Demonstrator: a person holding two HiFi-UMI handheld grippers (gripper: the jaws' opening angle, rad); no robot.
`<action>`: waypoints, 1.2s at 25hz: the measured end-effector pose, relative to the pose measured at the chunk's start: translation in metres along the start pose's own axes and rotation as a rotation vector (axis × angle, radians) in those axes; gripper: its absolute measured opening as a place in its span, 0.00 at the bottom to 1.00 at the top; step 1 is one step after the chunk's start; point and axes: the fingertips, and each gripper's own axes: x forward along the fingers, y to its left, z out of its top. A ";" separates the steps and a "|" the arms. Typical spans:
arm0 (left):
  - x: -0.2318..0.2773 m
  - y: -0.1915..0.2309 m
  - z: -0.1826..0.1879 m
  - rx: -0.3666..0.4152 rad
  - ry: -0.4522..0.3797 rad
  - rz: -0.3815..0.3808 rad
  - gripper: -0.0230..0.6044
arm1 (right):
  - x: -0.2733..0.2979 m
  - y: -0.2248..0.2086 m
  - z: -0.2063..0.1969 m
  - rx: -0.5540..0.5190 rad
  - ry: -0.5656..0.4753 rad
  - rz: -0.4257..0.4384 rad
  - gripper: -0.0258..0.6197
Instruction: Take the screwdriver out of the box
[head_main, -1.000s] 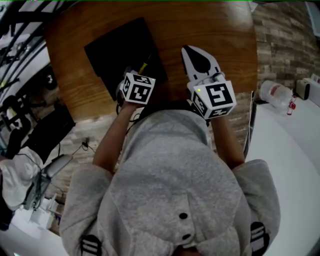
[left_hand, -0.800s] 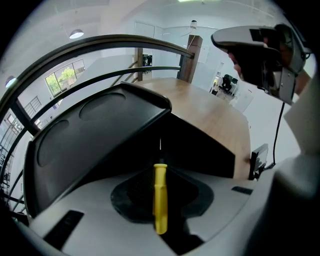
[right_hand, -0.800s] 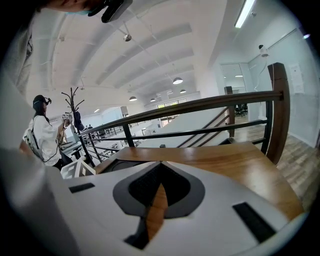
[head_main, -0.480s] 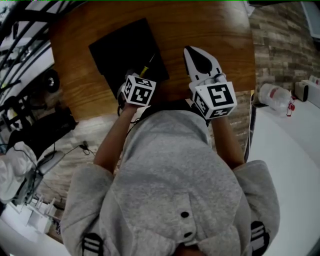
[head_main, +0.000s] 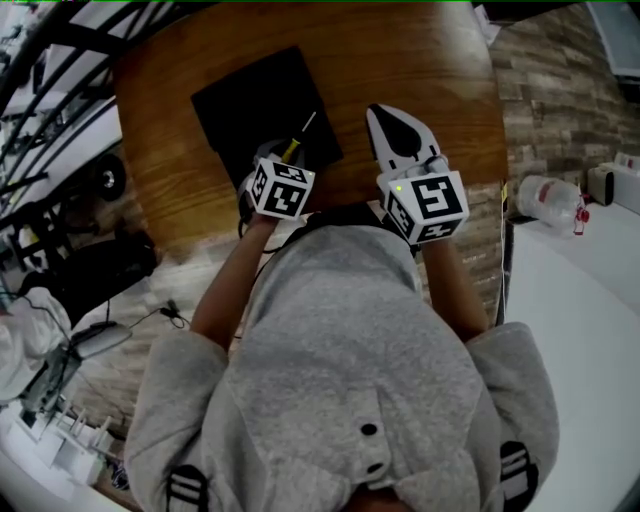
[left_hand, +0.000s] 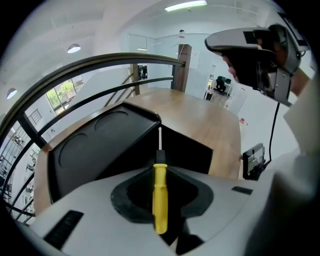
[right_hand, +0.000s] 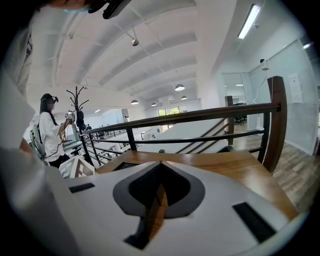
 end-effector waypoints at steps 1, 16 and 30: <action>-0.003 0.000 0.000 0.005 -0.007 -0.001 0.17 | -0.003 0.003 0.001 -0.004 -0.004 -0.003 0.07; -0.088 -0.008 0.004 -0.027 -0.244 0.055 0.17 | -0.064 0.054 0.012 -0.099 -0.086 -0.023 0.07; -0.217 0.003 -0.018 -0.150 -0.542 0.173 0.17 | -0.089 0.123 0.016 -0.167 -0.130 0.036 0.07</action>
